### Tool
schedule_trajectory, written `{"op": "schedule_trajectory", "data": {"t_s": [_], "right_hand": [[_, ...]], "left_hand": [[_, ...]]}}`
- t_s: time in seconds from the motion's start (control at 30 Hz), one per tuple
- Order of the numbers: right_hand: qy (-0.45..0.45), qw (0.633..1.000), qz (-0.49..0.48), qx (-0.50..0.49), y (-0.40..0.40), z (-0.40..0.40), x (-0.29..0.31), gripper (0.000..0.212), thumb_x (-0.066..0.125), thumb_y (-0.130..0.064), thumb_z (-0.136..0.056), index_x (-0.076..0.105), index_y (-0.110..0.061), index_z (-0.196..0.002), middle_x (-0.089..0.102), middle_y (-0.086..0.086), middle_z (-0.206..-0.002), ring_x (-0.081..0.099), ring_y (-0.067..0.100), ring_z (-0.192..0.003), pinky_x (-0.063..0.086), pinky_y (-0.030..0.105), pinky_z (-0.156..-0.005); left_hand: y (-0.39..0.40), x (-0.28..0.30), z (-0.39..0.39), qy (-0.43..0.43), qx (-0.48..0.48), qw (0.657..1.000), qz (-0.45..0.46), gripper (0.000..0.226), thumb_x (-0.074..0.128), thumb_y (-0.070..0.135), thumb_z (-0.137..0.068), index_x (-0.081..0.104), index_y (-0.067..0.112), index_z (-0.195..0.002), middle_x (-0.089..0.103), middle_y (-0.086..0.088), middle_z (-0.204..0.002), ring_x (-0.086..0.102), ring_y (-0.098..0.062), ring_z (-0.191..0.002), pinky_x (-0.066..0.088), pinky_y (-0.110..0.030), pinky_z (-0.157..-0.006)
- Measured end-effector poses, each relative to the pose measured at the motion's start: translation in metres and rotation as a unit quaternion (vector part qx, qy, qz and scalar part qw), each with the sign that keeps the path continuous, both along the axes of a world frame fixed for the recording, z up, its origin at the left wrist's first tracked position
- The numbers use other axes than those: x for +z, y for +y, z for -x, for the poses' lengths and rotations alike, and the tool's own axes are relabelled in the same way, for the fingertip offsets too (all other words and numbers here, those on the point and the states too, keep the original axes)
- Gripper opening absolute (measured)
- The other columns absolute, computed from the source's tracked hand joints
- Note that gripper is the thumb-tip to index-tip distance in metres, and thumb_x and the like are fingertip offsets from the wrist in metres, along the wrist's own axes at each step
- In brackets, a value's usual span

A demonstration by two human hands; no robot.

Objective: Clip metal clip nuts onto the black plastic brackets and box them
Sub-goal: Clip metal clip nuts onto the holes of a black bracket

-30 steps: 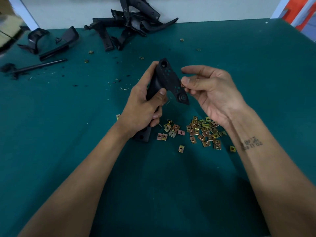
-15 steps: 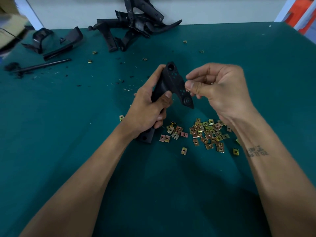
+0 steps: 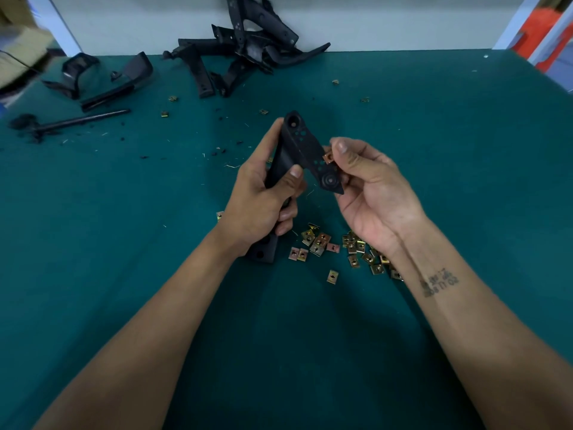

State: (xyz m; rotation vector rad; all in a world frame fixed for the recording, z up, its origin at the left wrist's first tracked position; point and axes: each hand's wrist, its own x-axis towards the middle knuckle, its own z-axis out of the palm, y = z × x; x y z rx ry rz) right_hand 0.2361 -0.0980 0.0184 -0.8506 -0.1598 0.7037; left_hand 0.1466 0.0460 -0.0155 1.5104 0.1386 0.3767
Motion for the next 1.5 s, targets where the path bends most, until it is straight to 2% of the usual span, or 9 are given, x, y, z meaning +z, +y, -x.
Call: {"op": "schedule_trajectory", "data": {"t_s": [0.23,0.5,0.7,0.83,1.0,1.13,1.23,1.4,1.5], "right_hand": [[0.108,0.992,-0.06,0.039,0.004,0.007,-0.002,0.016,0.072,-0.014,-0.078,0.063,-0.003,-0.085,0.07,0.012,-0.092,0.072,0.017,-0.082,0.061,0.023,-0.074],[-0.115,0.989,0.074,-0.056,0.005,0.005,-0.003,0.023,0.069,-0.006,-0.093,0.064,-0.006,-0.07,0.069,0.007,-0.072,0.065,0.018,-0.072,0.057,0.03,-0.071],[-0.298,0.925,0.195,-0.133,0.005,0.006,-0.006,0.025,0.077,-0.019,-0.091,0.074,-0.017,-0.066,0.064,0.005,-0.063,0.053,0.026,-0.065,0.049,0.051,-0.064],[-0.426,0.852,0.251,-0.173,0.002,0.007,-0.003,0.031,0.072,-0.019,-0.096,0.069,-0.016,-0.066,0.051,-0.016,-0.048,0.041,0.0,-0.048,0.036,0.021,-0.049],[-0.518,0.787,0.292,-0.166,0.0,0.012,-0.004,0.047,0.066,-0.022,-0.1,0.062,0.005,-0.062,0.044,0.011,-0.048,0.036,0.026,-0.049,0.031,0.038,-0.047],[-0.564,0.75,0.299,-0.17,0.001,0.018,-0.001,0.057,0.06,-0.018,-0.104,0.04,-0.013,-0.051,0.027,-0.006,-0.048,0.025,0.012,-0.048,0.02,0.027,-0.05],[-0.597,0.737,0.278,-0.15,0.002,0.016,-0.002,0.055,0.055,-0.016,-0.106,0.042,-0.029,-0.054,0.045,-0.016,-0.057,0.044,0.007,-0.051,0.031,0.028,-0.051],[-0.586,0.73,0.332,-0.113,-0.01,-0.003,-0.004,0.056,0.047,-0.035,-0.107,0.067,-0.008,-0.062,0.074,-0.001,-0.076,0.072,0.012,-0.077,0.053,0.038,-0.063],[-0.542,0.746,0.364,-0.131,-0.016,-0.016,-0.006,0.048,0.058,-0.033,-0.103,0.074,-0.002,-0.07,0.062,-0.016,-0.054,0.062,0.005,-0.052,0.044,0.028,-0.049]], "left_hand": [[0.001,-0.002,-0.001,-0.005,0.0,1.0,0.0,0.069,0.051,0.011,-0.107,0.017,0.041,-0.16,0.048,-0.008,-0.073,0.036,-0.017,-0.041,0.037,-0.026,-0.039],[0.0,-0.003,-0.002,0.0,0.006,1.0,-0.001,0.069,0.05,0.011,-0.106,0.018,0.043,-0.158,0.046,-0.007,-0.071,0.036,-0.018,-0.041,0.038,-0.026,-0.039],[0.001,-0.002,-0.002,0.008,0.019,1.0,-0.01,0.069,0.051,0.012,-0.106,0.019,0.041,-0.159,0.044,-0.01,-0.073,0.034,-0.02,-0.041,0.038,-0.027,-0.04],[0.0,-0.002,-0.001,0.008,0.029,0.999,-0.018,0.068,0.051,0.013,-0.106,0.019,0.041,-0.159,0.043,-0.009,-0.072,0.034,-0.02,-0.041,0.037,-0.027,-0.039],[-0.002,-0.001,-0.001,0.003,0.052,0.998,-0.036,0.065,0.051,0.012,-0.105,0.023,0.044,-0.154,0.048,-0.001,-0.066,0.037,-0.019,-0.041,0.039,-0.027,-0.039],[-0.002,-0.001,0.0,0.0,0.071,0.997,-0.03,0.064,0.051,0.009,-0.105,0.025,0.04,-0.154,0.046,-0.003,-0.065,0.037,-0.019,-0.04,0.039,-0.026,-0.039],[-0.002,-0.001,0.001,0.001,0.081,0.997,-0.02,0.063,0.051,0.007,-0.106,0.025,0.038,-0.154,0.046,0.002,-0.063,0.037,-0.019,-0.04,0.039,-0.025,-0.038],[0.0,-0.001,-0.001,0.021,0.062,0.998,-0.004,0.055,0.052,0.012,-0.105,0.033,0.046,-0.144,0.047,0.003,-0.064,0.038,-0.019,-0.043,0.041,-0.027,-0.041],[0.004,-0.002,-0.002,0.03,0.064,0.996,0.046,0.048,0.048,0.011,-0.106,0.038,0.041,-0.142,0.045,0.0,-0.068,0.034,-0.019,-0.046,0.04,-0.027,-0.043]]}}
